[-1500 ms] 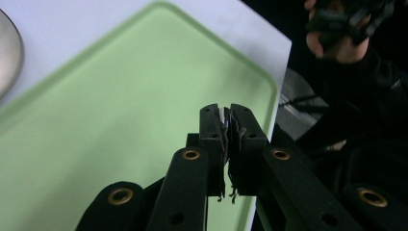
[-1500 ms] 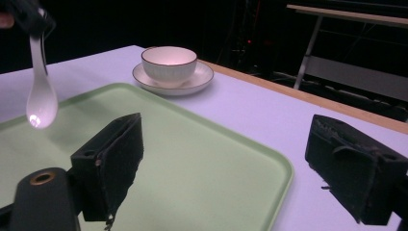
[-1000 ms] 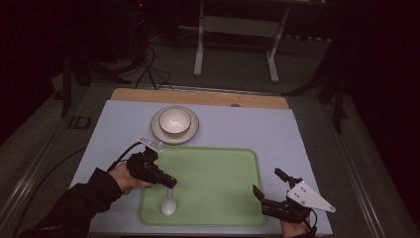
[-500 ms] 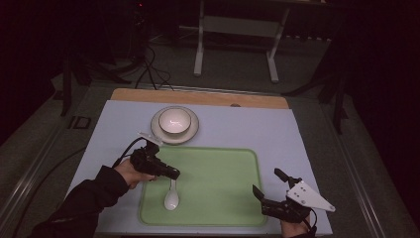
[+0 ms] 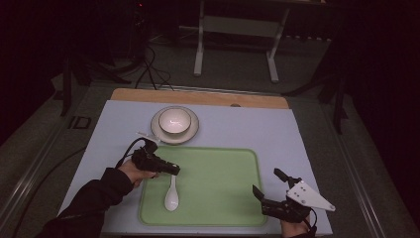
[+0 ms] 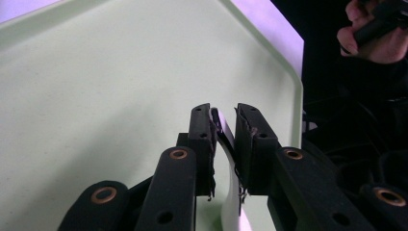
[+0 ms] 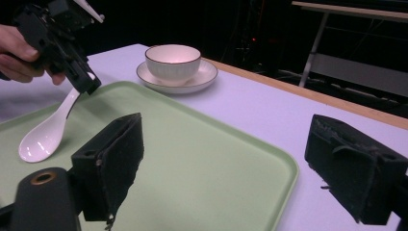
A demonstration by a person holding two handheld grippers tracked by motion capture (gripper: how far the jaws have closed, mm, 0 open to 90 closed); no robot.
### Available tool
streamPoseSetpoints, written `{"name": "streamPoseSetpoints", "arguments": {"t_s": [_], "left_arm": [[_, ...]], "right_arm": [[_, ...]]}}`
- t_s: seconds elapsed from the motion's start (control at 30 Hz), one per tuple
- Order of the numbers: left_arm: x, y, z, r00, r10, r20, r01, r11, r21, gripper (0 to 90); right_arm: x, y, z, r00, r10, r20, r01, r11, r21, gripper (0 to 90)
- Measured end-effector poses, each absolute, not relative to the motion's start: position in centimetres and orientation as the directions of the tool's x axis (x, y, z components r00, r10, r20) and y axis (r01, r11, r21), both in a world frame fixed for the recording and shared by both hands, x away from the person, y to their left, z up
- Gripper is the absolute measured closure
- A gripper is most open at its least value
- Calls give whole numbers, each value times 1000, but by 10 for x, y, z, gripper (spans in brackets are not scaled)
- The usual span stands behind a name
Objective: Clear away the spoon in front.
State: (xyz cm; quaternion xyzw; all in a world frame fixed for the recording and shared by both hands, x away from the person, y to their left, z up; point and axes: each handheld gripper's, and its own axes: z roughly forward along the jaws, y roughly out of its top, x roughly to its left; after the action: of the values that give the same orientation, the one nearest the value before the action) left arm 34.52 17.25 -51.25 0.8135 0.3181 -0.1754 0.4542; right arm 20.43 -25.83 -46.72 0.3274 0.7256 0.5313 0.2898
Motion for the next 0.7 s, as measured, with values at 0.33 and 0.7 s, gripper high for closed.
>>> {"name": "streamPoseSetpoints", "arguments": {"t_s": [0.33, 0.7], "left_arm": [[353, 173, -533, 694, 420, -585, 719, -356, 597, 701], [352, 170, -551, 664, 505, -551, 740, -333, 585, 623]], "right_arm": [[205, -259, -468, -623, 780, -64, 173, 217, 961, 133], [206, -258, -469, -633, 772, -60, 178, 220, 959, 133]]}}
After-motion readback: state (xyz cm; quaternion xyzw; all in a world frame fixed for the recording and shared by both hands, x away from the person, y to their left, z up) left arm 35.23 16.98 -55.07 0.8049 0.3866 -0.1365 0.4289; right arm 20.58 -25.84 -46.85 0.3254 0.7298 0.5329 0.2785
